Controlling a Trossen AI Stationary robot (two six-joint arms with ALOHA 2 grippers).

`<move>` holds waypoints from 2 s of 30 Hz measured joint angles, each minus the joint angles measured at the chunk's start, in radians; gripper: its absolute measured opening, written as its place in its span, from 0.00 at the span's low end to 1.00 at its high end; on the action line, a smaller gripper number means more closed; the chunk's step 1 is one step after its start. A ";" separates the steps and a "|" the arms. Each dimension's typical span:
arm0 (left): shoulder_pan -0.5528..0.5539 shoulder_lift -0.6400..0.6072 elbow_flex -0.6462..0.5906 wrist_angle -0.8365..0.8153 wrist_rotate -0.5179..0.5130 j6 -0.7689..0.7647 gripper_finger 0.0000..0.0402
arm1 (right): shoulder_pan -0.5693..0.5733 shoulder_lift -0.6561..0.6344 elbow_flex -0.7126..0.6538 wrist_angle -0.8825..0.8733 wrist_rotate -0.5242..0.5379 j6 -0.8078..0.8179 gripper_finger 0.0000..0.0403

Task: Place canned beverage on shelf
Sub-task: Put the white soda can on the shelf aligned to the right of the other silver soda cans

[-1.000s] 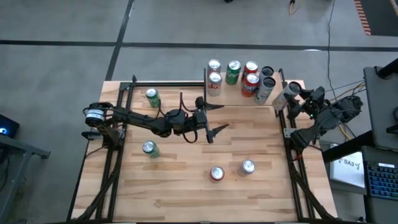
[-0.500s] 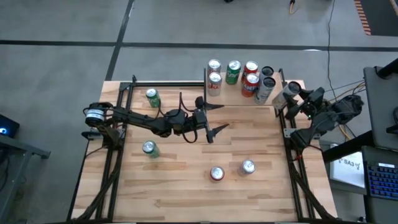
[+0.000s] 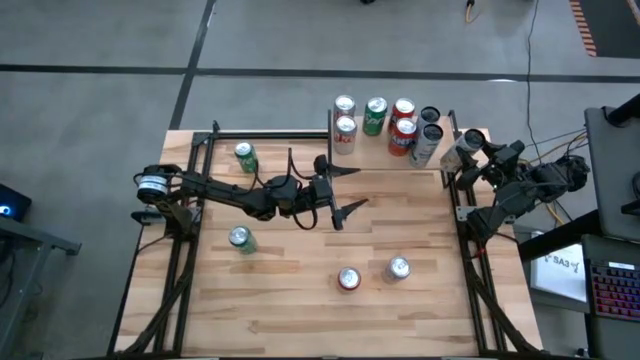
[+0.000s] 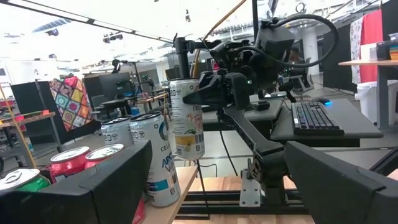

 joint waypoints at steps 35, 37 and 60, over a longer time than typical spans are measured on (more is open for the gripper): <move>0.000 0.000 0.002 0.045 0.001 -0.001 0.88 | -0.210 0.080 0.060 0.060 -0.089 0.009 0.57; 0.000 0.000 0.002 0.046 0.001 -0.001 0.88 | -0.222 0.100 0.074 0.059 -0.097 -0.005 0.57; -0.027 -0.015 0.002 0.037 0.004 -0.045 0.88 | -0.378 0.202 0.165 0.015 -0.153 0.074 0.57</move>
